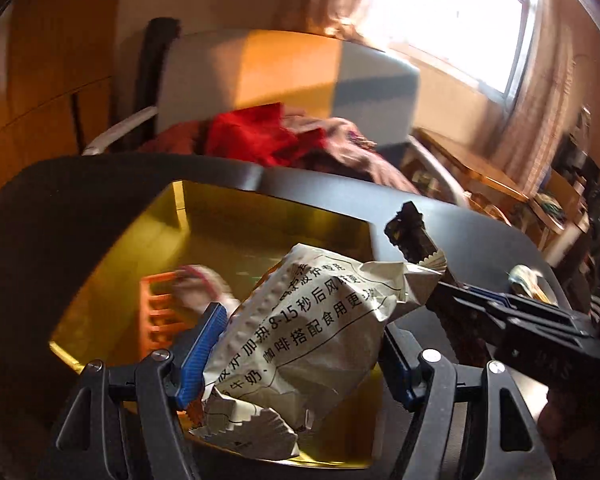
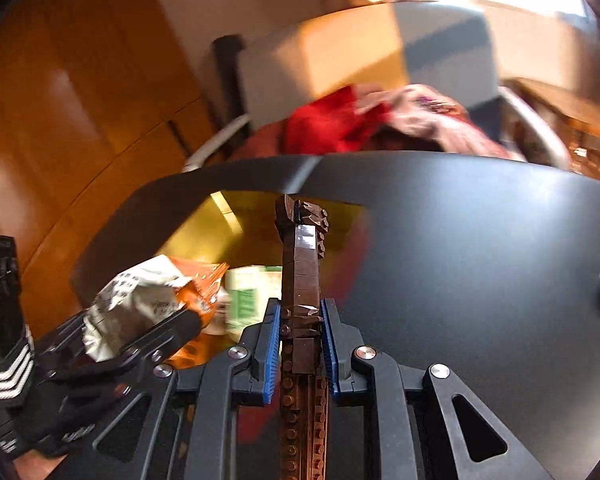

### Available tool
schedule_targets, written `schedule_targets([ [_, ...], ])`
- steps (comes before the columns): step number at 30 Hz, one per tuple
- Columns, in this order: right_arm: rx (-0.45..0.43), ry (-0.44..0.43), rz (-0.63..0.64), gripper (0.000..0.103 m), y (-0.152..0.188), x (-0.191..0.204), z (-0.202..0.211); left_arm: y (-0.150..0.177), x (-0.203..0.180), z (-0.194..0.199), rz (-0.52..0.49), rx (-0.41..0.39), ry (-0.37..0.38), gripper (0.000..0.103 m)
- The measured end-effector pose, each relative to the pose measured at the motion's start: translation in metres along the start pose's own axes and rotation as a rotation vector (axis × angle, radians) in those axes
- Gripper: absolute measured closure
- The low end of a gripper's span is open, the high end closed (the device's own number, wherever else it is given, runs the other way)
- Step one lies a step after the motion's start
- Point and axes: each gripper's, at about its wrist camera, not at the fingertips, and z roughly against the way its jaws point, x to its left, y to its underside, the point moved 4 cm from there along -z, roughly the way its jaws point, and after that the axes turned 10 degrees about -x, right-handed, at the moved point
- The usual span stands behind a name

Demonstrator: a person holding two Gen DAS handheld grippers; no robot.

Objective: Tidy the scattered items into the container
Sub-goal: 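Carry the snack bag and brown bar into the gold box and open both tools, then move both tools back over the table toward the sock and candy packets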

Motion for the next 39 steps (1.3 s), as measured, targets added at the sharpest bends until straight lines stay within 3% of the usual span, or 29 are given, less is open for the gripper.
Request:
schedule_targets([
  [6, 0.081, -0.057, 0.041, 0.084, 0.005, 0.042, -0.047, -0.002, 0.051, -0.015, 0.049, 0.027, -0.095, 0.03],
  [14, 0.168, -0.082, 0.033, 0.08, 0.012, 0.053, -0.086, 0.0, 0.074, -0.05, 0.064, 0.101, -0.147, 0.029],
  [21, 0.128, -0.088, -0.016, 0.078, 0.008, 0.039, -0.064, -0.014, 0.076, -0.041, 0.092, 0.052, -0.123, 0.029],
  [28, 0.081, -0.053, -0.053, 0.077, 0.009, 0.023, -0.037, -0.021, 0.064, -0.034, 0.047, 0.036, -0.111, 0.029],
  [33, 0.037, -0.011, -0.08, 0.069, 0.011, 0.005, -0.011, -0.024, 0.048, -0.027, 0.01, 0.018, -0.087, 0.029],
  [39, -0.01, 0.054, -0.11, 0.062, 0.018, -0.025, 0.021, -0.023, 0.066, -0.013, 0.083, -0.008, -0.102, 0.029],
])
